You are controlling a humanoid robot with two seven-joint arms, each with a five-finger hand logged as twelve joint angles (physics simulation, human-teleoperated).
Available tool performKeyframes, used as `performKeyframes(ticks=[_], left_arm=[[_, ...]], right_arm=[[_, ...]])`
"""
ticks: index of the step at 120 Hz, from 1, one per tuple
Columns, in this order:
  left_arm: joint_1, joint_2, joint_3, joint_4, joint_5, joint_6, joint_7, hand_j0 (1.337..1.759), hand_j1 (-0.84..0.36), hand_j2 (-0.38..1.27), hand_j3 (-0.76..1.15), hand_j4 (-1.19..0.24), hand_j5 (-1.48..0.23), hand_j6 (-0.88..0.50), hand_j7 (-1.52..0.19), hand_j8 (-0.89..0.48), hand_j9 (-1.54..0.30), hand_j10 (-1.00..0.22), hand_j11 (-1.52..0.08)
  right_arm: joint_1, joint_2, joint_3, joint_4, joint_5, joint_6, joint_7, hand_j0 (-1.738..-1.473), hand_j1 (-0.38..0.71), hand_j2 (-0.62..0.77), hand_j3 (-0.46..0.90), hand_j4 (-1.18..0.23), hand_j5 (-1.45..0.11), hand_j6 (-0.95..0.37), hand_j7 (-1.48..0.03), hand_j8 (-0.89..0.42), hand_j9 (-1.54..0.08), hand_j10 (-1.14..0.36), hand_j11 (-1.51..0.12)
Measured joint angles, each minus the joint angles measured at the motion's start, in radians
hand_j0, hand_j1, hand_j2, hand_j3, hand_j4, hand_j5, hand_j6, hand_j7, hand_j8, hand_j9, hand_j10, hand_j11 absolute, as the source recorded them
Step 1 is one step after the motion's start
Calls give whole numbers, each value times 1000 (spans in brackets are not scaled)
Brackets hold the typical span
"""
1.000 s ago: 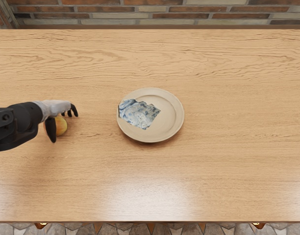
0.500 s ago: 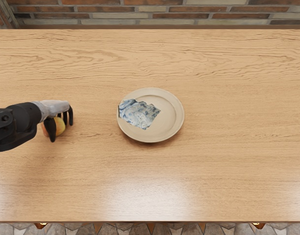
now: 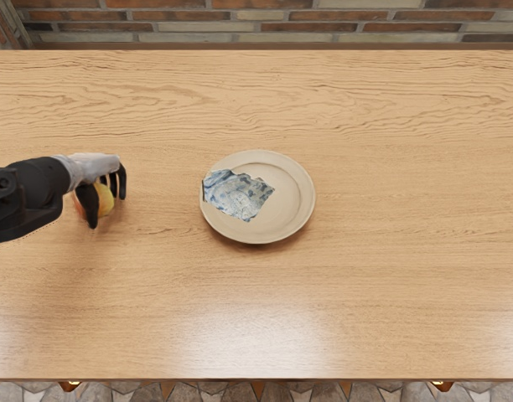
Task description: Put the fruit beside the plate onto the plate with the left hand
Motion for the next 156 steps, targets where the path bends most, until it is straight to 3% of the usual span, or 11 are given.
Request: performKeyframes(ticks=[36, 96, 111, 156], left_arm=[[-123, -91, -22, 4, -22, 0, 1, 1652, -261, 559, 0, -684, -985, -495, -970, -346, -974, -474, -951], [-204, -380, -26, 7, -30, -1, 1, 1650, -265, 549, 0, -675, -1039, -483, -1017, -319, -1017, -453, -971], [-200, -422, -26, 28, -33, 1, 1, 1652, -272, 590, 0, -683, -1026, -508, -1008, -339, -1009, -443, -966], [-138, -437, -14, 47, -26, 2, 1, 1654, -164, 433, 0, -704, -984, -610, -975, -418, -968, -520, -945]], right_arm=[[0, 0, 0, 0, 0, 0, 0, -1658, -334, -3, 0, -12, -16, -12, -16, -12, -16, -12, -16], [0, 0, 0, 0, 0, 0, 0, -1658, -334, -3, 0, -12, -16, -12, -16, -12, -16, -12, -16], [0, 0, 0, 0, 0, 0, 0, -1658, -334, -3, 0, -12, -16, -12, -16, -12, -16, -12, -16], [0, 0, 0, 0, 0, 0, 0, -1658, -334, -3, 0, -12, -16, -12, -17, -12, -16, -12, -17]])
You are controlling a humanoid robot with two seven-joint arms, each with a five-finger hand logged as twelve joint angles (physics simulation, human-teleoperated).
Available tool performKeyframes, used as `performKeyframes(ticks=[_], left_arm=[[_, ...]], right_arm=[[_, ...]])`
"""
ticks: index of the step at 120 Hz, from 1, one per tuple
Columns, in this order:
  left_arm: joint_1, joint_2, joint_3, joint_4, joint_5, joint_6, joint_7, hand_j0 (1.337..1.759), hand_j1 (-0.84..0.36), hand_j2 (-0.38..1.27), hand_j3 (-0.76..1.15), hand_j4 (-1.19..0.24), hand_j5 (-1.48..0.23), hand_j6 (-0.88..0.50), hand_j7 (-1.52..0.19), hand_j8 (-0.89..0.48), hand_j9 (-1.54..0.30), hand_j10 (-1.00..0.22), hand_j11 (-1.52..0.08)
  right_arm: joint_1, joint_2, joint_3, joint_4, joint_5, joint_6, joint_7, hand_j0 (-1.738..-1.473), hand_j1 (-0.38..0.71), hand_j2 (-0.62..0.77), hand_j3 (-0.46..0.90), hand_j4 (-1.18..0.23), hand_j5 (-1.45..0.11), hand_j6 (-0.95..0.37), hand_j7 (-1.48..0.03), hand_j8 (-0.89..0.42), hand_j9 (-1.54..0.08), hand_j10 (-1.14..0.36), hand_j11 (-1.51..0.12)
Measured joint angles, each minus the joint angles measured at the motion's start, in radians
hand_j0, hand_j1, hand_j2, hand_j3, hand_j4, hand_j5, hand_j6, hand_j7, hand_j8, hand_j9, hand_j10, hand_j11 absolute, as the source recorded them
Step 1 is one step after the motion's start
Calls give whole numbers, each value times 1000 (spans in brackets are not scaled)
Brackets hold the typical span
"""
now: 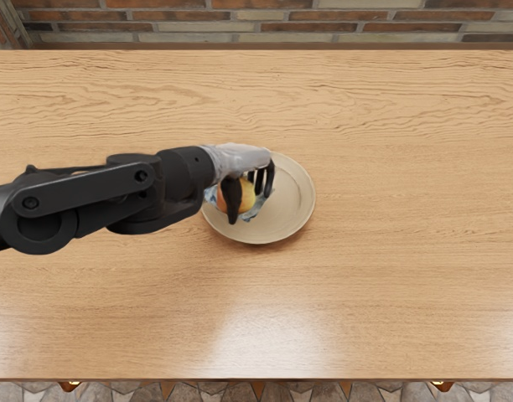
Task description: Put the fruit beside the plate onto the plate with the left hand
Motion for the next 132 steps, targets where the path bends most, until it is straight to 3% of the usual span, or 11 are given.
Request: performKeyframes(ticks=[7, 29, 49, 67, 89, 110, 120, 132], left_arm=[[12, 2, 2, 0, 0, 2, 0, 1655, -176, 438, 0, -682, -942, -609, -936, -434, -930, -507, -912], [12, 0, 1, 6, -5, 26, -1, 1657, 122, 179, 0, -291, -401, -262, -398, -191, -396, -220, -388], [0, 11, -14, 13, -118, 30, -1, 1658, 249, 80, 0, -130, -177, -117, -176, -86, -175, -98, -172], [8, 117, -105, 21, -373, 5, -1, 1658, 302, 39, 0, -64, -85, -58, -85, -43, -84, -48, -82], [15, 343, -260, 31, -774, -273, -1, 1658, 330, 16, 0, -27, -35, -25, -35, -19, -34, -20, -34], [162, 548, -336, 37, -1044, -377, -1, 1658, 341, 7, 0, -12, -15, -12, -15, -9, -15, -9, -14], [172, 640, -350, 41, -1141, -390, -1, 1658, 344, 5, 0, -9, -10, -8, -10, -6, -10, -7, -9], [173, 644, -357, 74, -1242, -397, -1, 1658, 346, 3, 0, -6, -6, -6, -6, -4, -6, -4, -6]], right_arm=[[0, 0, 0, 0, 0, 0, 0, -1658, -334, -3, 0, -12, -16, -12, -17, -12, -16, -12, -17], [0, 0, 0, 0, 0, 0, 0, -1658, -334, -3, 0, -12, -16, -12, -16, -12, -16, -12, -16], [0, 0, 0, 0, 0, 0, 0, -1658, -334, -3, 0, -12, -16, -12, -16, -12, -16, -12, -16], [0, 0, 0, 0, 0, 0, 0, -1658, -334, -3, 0, -12, -16, -12, -16, -12, -16, -12, -16], [0, 0, 0, 0, 0, 0, 0, -1658, -334, -3, 0, -12, -16, -12, -16, -12, -16, -12, -16], [0, 0, 0, 0, 0, 0, 0, -1658, -334, -3, 0, -12, -16, -12, -16, -12, -16, -12, -16], [0, 0, 0, 0, 0, 0, 0, -1658, -334, -3, 0, -12, -16, -12, -16, -12, -16, -12, -16], [0, 0, 0, 0, 0, 0, 0, -1658, -334, -3, 0, -12, -16, -12, -16, -12, -16, -12, -16]])
